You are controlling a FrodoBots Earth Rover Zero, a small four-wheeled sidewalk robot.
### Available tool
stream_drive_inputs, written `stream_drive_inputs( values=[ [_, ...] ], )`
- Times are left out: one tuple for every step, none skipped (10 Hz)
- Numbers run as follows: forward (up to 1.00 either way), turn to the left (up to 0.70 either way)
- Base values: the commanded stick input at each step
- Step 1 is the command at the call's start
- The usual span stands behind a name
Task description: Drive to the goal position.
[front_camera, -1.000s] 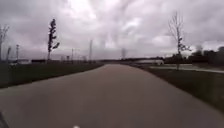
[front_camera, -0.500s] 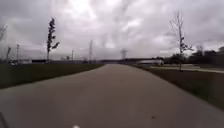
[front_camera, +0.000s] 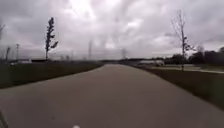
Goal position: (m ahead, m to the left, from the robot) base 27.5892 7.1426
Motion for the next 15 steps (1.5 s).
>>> stream_drive_inputs(
  values=[
    [0.70,0.00],
    [0.29,0.00],
    [0.00,0.00],
    [0.00,0.00],
    [0.00,0.00],
    [0.00,0.00],
    [0.00,0.00],
    [0.00,0.00],
    [0.00,0.00],
    [0.00,0.00],
    [0.00,0.00],
    [1.00,0.00],
    [1.00,0.00],
    [1.00,0.00],
    [1.00,0.00]
  ],
)
